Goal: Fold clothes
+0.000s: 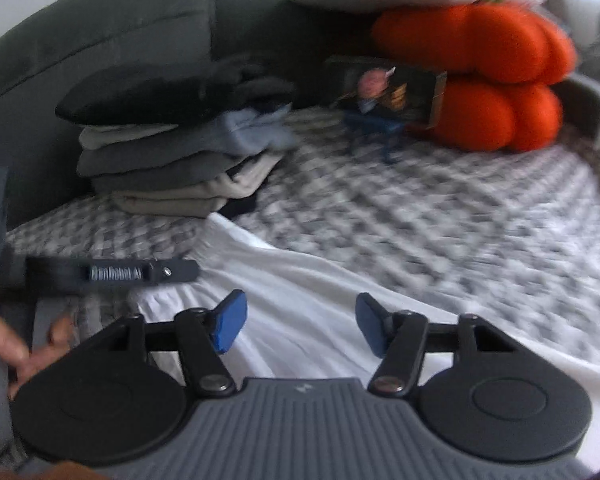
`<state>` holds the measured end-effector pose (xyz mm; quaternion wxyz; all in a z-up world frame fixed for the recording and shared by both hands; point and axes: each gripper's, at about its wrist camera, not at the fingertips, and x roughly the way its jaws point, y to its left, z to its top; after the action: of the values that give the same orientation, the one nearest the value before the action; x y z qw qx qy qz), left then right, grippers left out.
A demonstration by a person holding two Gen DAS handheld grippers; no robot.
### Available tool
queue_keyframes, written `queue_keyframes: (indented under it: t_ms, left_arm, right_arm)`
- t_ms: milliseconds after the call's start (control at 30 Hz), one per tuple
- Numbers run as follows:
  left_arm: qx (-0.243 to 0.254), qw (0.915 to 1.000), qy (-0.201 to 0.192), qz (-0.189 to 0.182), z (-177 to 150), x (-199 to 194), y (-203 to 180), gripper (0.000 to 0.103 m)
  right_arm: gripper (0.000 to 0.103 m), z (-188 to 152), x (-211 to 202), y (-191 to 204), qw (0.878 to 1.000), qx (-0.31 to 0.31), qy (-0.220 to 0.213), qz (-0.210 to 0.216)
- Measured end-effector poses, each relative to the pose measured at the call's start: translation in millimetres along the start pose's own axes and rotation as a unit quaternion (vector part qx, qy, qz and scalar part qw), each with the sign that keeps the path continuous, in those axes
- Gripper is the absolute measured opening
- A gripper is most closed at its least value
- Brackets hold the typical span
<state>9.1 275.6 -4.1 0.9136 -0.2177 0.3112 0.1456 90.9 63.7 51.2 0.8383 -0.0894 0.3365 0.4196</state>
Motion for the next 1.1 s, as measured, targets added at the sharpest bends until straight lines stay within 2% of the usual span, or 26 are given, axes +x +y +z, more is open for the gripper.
queue_keyframes:
  t_ms: [100,167,533,600,700,767,833,967,1100]
  left_arm:
    - [0.002,1.0,0.0,0.001,0,0,0,0.032]
    - [-0.001,1.0,0.002,0.001,1,-1,1,0.032]
    - [-0.007,1.0,0.004,0.001,0,-1,2,0.033]
    - [-0.01,0.9999,0.005,0.0,1,-2,2,0.033]
    - [-0.014,0.9999,0.005,-0.004,1,-1,2,0.033]
    - [-0.015,0.9998,0.006,-0.008,1,-1,3,0.034]
    - [-0.021,0.9997,0.007,-0.013,2,-1,5,0.034]
    - [-0.045,0.9987,0.008,-0.021,4,-4,13,0.033]
    - [-0.061,0.9978,-0.004,-0.024,10,-11,19,0.032]
  right_arm:
    - [0.059,7,38,-3,0.998,0.005,0.057,0.015]
    - [0.059,11,47,-1,0.998,-0.018,0.054,0.018]
    - [0.058,27,54,-8,0.996,0.015,-0.001,-0.086]
    - [0.058,27,51,-6,0.996,0.005,-0.009,-0.094]
    - [0.058,28,55,0,0.998,-0.003,0.009,-0.064]
    - [0.058,30,71,12,0.997,-0.031,0.036,-0.063]
    - [0.058,29,80,21,0.995,-0.053,0.037,-0.075]
    - [0.058,36,78,17,0.996,-0.03,0.025,-0.079]
    - [0.058,30,51,18,0.996,-0.02,-0.002,-0.086]
